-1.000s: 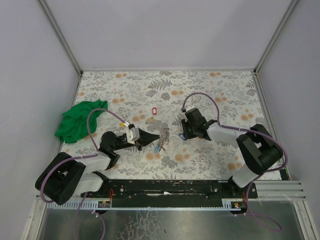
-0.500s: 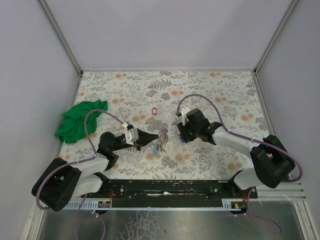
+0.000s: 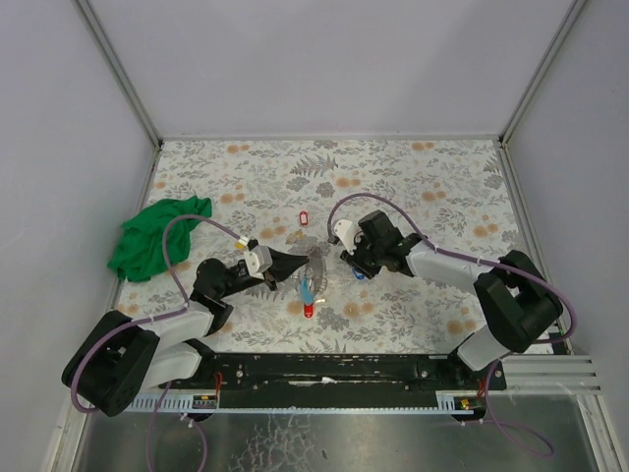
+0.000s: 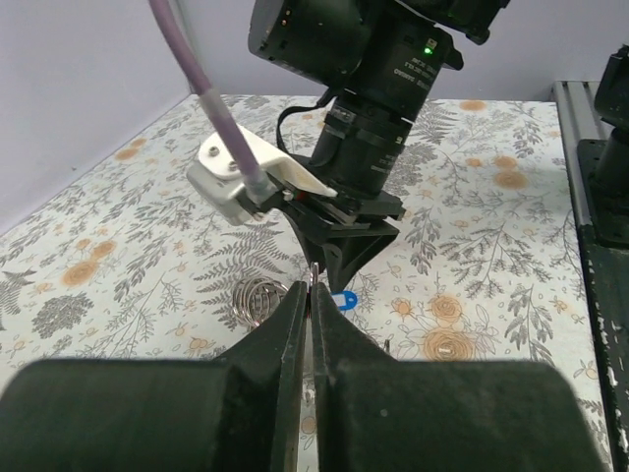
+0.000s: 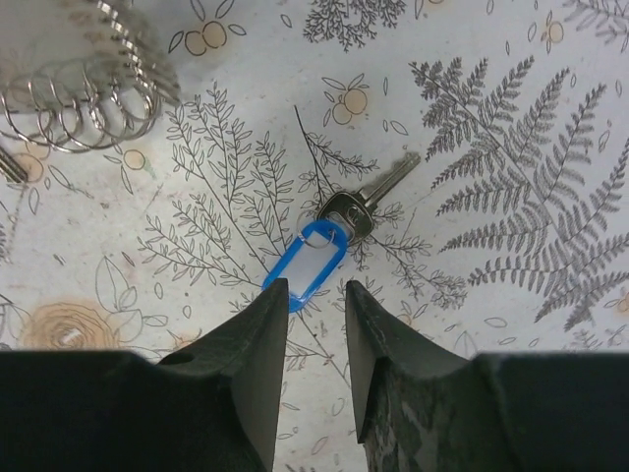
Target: Put the keys on the keyring
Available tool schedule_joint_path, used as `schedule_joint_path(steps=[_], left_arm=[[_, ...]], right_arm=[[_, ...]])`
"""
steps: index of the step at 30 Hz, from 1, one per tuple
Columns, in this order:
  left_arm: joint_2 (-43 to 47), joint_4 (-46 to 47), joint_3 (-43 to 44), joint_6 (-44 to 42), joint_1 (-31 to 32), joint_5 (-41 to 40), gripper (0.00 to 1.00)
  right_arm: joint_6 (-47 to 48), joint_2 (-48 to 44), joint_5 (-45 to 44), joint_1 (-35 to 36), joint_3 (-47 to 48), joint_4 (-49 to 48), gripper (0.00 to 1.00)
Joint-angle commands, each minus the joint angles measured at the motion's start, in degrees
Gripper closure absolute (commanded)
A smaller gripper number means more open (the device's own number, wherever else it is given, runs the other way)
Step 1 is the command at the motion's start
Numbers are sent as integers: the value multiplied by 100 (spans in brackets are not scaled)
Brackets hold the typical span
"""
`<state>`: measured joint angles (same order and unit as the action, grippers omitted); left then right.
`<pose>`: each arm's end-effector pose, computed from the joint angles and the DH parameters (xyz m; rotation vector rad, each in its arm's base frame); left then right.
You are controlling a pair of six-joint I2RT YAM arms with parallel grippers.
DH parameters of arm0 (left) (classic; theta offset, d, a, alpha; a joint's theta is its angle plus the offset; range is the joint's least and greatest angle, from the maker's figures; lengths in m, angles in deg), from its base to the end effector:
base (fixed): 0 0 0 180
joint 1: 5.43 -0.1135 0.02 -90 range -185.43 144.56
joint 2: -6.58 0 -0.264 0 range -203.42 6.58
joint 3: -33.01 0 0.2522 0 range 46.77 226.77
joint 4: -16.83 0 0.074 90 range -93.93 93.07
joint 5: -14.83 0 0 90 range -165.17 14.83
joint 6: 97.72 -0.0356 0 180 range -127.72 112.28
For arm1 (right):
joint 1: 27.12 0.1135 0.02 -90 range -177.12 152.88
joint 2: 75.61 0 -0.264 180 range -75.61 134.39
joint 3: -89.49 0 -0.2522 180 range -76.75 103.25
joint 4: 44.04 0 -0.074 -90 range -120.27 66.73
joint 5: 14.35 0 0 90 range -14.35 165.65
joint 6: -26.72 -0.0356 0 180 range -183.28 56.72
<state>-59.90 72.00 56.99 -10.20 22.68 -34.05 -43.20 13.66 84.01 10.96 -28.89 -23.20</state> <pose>0.1645 -0.1144 0.2073 0.9461 1.1113 -0.8496 0.2427 0.1968 0.1787 -1.2395 2.0904 0.3194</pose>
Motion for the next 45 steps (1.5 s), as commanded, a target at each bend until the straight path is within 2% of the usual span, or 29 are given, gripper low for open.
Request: schedule_joint_path(steps=[1, 7, 15, 29, 38, 45], left_arm=[[-29, 61, -18, -102, -29, -348, 100], [3, 40, -20, -104, -32, -332, 100], [29, -28, -12, -136, -37, -307, 100], [-22, -46, 17, -126, -35, -256, 100], [-6, -46, 15, -130, -35, -244, 100], [-1, -54, 24, -136, -33, -227, 100]], right_arm=[[1231, 72, 396, 23, 324, -5, 65], [1767, 401, 739, 14, 566, 0, 70], [2133, 727, 864, -16, 831, 363, 70], [2260, 965, 861, -120, 983, 701, 69], [1918, 974, 892, -270, 1122, 802, 86], [1223, 736, 926, -309, 1129, 691, 96]])
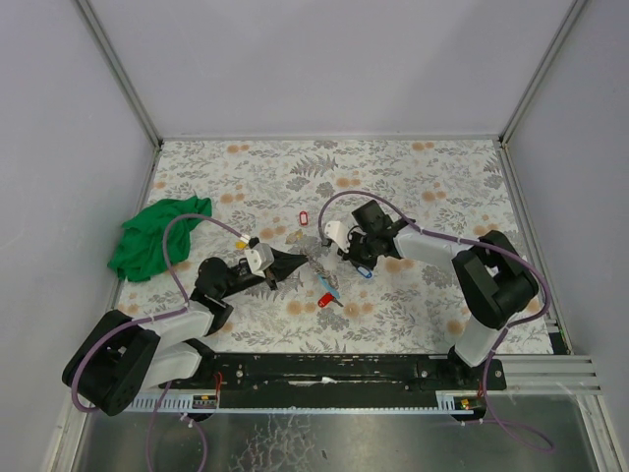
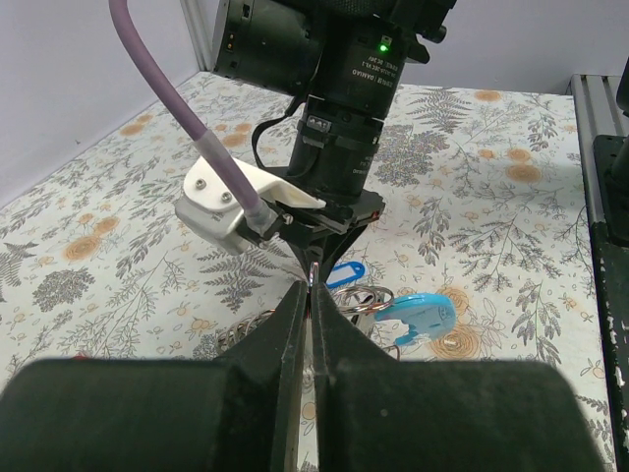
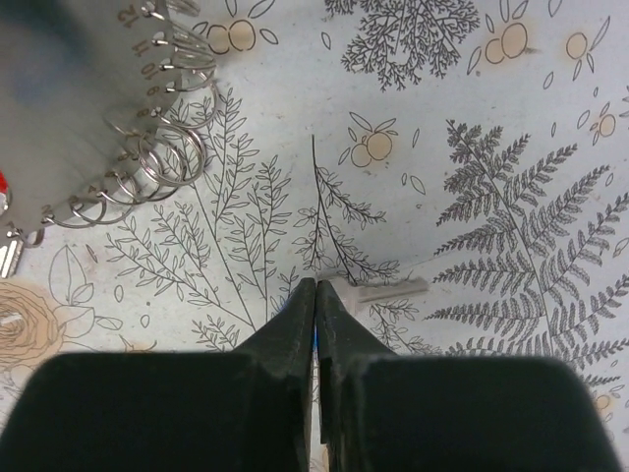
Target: Put the keys on the keyring
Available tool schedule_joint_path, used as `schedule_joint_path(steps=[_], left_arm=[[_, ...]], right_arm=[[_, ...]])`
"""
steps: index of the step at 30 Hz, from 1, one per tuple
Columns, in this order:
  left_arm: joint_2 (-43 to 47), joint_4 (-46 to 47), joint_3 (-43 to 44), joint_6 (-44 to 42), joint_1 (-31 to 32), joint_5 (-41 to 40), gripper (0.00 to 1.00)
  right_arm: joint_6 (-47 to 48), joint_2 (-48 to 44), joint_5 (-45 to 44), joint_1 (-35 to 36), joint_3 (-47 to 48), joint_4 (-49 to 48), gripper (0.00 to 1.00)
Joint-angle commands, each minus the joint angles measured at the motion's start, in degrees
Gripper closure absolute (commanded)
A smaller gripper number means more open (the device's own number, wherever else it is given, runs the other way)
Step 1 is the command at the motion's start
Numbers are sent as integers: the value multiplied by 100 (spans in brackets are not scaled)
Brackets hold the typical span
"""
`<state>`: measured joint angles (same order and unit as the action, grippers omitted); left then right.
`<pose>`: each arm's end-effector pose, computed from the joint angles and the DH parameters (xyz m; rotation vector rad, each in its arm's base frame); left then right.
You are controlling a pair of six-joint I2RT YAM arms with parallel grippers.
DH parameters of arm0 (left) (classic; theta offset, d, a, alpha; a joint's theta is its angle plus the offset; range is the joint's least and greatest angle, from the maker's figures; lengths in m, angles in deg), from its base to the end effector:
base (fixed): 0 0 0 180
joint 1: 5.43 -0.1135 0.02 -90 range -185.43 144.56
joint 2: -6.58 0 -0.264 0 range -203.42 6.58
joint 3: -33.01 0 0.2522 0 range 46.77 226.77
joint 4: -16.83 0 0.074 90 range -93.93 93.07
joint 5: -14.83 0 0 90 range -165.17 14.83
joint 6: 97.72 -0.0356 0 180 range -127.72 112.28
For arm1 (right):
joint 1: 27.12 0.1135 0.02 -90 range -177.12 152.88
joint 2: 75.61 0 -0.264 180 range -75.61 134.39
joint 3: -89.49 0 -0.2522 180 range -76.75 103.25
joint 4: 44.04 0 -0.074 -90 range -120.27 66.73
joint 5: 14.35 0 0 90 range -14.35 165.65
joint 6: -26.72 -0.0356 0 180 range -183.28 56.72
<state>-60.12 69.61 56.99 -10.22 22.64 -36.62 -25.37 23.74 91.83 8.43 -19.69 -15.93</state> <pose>0.1670 -0.1142 0.2027 0.9144 1.1733 -0.8307 0.2741 0.2081 0.1632 -1.6020 1.9664 0.3445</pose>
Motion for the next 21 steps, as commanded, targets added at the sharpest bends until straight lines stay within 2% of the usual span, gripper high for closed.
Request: schedule_joint_path(steps=[1, 13, 21], left_arm=[[26, 184, 24, -125, -29, 34, 100], [11, 125, 54, -153, -29, 94, 100], [0, 96, 72, -172, -28, 106, 100]], right_arm=[[-662, -290, 128, -57, 209, -39, 98], [-2044, -115, -74, -188, 431, -17, 100], [-2601, 84, -385, -165, 471, -87, 97]])
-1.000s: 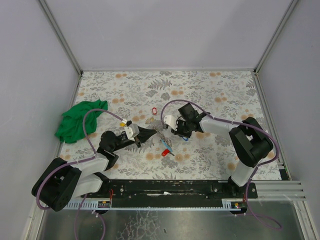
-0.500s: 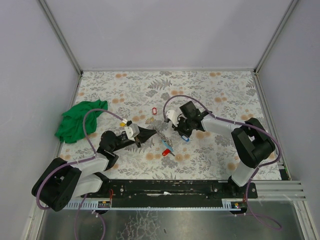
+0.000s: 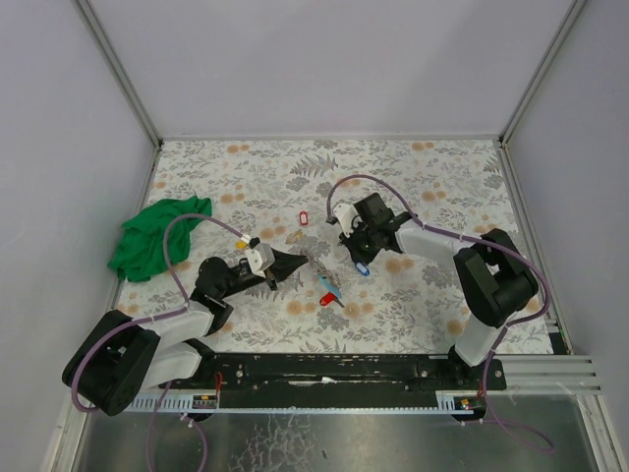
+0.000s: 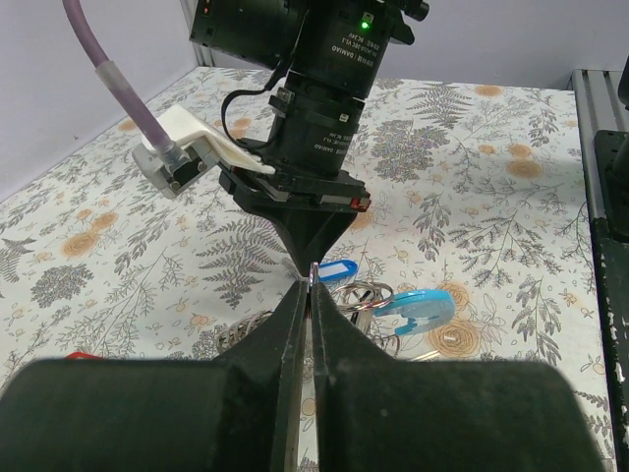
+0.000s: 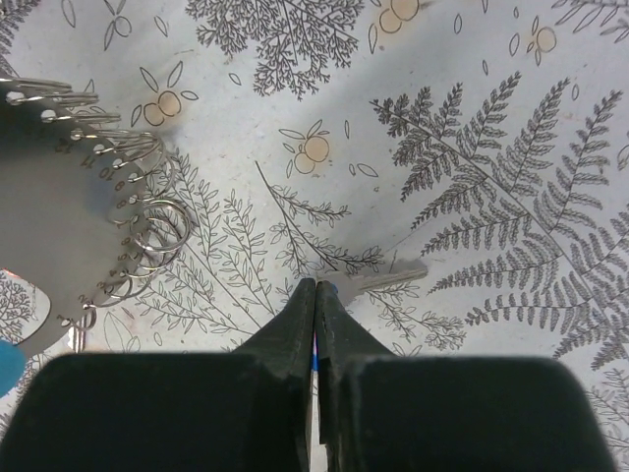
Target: Put the keys on the keyring
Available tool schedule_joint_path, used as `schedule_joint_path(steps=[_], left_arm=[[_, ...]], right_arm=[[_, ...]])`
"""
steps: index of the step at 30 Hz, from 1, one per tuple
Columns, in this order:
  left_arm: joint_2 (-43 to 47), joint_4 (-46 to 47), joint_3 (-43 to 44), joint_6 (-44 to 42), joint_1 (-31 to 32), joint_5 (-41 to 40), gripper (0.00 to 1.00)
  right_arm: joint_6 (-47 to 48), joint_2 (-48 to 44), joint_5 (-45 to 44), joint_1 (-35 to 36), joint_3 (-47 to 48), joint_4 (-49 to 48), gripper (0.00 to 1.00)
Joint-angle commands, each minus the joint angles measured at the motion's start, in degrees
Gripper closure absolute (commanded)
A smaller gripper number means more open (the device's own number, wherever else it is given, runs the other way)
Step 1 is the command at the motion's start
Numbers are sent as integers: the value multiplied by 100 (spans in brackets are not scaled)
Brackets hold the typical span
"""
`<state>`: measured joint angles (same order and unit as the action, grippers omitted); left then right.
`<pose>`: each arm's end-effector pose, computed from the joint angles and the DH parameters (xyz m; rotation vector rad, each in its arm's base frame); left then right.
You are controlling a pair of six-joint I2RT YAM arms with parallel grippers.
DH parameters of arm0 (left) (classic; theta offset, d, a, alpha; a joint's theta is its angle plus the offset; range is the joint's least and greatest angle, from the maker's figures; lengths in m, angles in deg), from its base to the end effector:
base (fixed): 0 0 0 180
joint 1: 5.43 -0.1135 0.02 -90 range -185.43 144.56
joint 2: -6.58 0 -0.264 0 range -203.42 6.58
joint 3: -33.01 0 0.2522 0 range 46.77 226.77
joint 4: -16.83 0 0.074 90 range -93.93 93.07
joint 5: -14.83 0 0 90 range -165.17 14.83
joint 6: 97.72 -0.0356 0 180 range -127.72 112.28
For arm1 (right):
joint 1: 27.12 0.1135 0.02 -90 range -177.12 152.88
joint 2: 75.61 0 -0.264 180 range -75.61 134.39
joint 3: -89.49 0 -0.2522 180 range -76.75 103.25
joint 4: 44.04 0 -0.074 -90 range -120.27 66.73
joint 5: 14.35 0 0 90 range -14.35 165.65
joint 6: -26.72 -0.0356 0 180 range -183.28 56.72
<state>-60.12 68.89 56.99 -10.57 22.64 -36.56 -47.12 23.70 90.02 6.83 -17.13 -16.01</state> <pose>0.1672 -0.1143 0.2014 0.9197 1.1822 -0.8294 0.2882 0.2047 0.1760 -1.1624 2.2423 0.4412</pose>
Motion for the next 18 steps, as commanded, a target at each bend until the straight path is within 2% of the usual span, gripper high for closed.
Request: schedule_joint_path(steps=[1, 10, 18], left_arm=[[-2, 168, 76, -129, -30, 110, 100], [-26, 151, 97, -124, -26, 137, 100], [-12, 150, 94, -116, -35, 138, 100]], right_arm=[[-451, 129, -251, 13, 242, -74, 97], [-693, 548, -766, 275, 620, 161, 95], [-974, 239, -582, 296, 664, 191, 74]])
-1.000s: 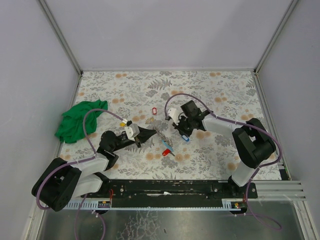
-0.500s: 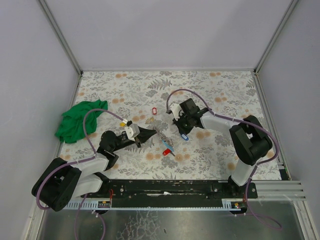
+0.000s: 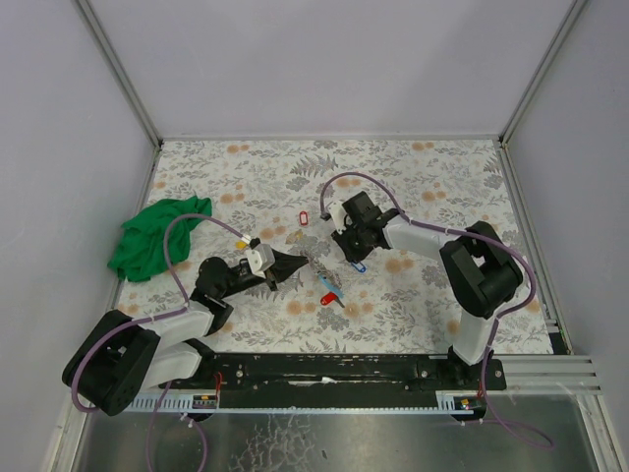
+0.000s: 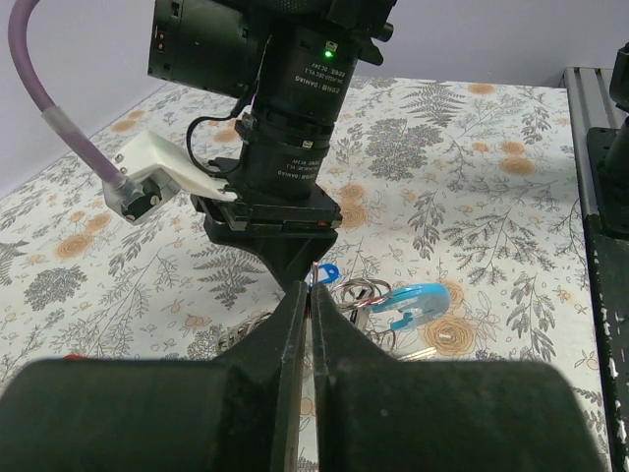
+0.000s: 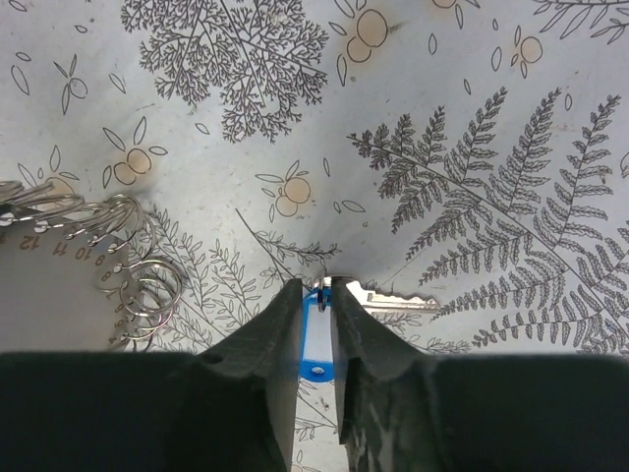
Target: Put the keys on the keyring
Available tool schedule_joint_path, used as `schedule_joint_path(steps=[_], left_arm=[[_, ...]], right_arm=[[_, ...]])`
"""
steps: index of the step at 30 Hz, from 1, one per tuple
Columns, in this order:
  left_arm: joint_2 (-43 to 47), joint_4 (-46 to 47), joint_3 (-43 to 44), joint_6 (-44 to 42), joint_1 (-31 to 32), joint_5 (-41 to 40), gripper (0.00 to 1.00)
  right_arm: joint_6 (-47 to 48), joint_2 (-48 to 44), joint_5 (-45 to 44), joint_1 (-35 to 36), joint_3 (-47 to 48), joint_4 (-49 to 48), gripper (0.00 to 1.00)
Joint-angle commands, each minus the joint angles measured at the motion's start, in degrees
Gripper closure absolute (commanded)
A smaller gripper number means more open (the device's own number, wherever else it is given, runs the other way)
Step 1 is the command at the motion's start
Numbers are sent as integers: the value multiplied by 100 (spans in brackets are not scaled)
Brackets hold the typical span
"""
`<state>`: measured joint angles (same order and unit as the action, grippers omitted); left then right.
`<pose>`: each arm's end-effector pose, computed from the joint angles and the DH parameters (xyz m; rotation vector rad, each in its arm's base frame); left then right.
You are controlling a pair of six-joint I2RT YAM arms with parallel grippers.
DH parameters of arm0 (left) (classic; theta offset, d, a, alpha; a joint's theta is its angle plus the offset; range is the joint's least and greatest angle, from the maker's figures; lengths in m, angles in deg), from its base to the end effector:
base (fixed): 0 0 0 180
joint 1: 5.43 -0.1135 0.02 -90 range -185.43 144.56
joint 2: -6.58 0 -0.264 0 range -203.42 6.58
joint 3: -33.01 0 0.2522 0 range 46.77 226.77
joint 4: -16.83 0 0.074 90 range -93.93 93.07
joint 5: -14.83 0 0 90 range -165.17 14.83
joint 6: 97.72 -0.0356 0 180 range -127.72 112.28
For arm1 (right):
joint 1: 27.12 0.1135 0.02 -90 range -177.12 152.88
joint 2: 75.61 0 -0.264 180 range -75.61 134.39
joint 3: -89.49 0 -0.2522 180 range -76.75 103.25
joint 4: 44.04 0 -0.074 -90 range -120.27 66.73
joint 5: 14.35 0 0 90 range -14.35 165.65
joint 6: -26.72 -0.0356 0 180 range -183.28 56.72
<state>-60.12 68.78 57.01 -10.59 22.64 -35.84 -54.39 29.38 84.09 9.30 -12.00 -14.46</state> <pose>0.1669 -0.1146 0.2013 0.9300 1.1791 -0.8380 0.2987 0.2268 0.1655 -1.0457 2.3548 0.3716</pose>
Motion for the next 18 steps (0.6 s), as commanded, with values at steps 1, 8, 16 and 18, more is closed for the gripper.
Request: schedule_joint_path(steps=[1, 8, 16, 18], left_arm=[[-11, 161, 92, -110, -31, 65, 100], [-15, 161, 93, -115, -31, 63, 100], [-27, 166, 94, -103, -30, 80, 100], [-19, 169, 100, -102, -24, 98, 100]], right_arm=[[-276, -416, 28, 49, 103, -3, 73], [-299, -762, -188, 49, -336, -425, 71], [-407, -614, -253, 49, -566, -754, 73], [-426, -572, -231, 56, -591, -790, 74]])
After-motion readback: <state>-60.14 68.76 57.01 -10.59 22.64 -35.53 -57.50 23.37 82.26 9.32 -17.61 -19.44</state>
